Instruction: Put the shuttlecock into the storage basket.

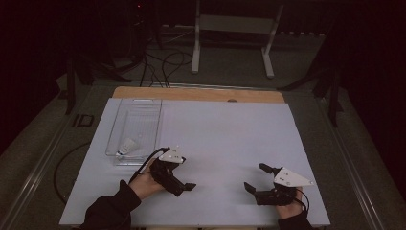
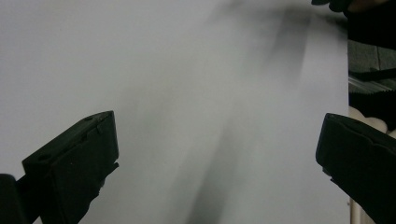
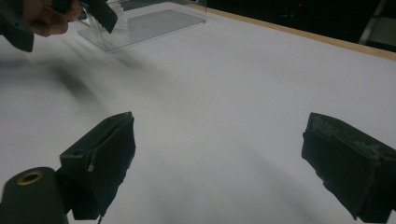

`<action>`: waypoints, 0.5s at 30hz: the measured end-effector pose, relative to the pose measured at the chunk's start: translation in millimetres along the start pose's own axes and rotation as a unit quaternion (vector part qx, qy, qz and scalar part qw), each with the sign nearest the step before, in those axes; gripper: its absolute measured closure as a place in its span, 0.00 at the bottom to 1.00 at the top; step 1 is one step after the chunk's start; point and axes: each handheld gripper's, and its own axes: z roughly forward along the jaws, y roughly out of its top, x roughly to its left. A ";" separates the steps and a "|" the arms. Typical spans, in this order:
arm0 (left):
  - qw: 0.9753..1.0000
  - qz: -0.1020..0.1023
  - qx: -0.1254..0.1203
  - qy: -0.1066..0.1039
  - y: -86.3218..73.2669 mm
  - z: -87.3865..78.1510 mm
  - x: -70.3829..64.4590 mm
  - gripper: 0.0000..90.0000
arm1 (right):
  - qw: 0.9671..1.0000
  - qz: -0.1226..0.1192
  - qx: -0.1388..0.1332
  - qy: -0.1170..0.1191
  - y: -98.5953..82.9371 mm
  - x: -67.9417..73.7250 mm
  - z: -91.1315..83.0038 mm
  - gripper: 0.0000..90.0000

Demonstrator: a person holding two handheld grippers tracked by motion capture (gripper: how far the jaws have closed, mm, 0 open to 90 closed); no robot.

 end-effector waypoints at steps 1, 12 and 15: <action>1.000 0.003 -0.002 -0.001 -2.3 0.2 -0.7 0.00 | 1.000 0.000 0.001 0.000 0.0 0.1 0.1 0.10; 1.000 0.007 -0.016 -0.007 -27.9 -5.3 -2.9 0.00 | 1.000 0.001 0.001 0.000 0.2 0.7 0.2 0.10; 1.000 0.013 -0.022 -0.003 -36.3 -9.5 -3.1 0.00 | 1.000 0.002 0.002 0.000 0.2 0.8 0.2 0.10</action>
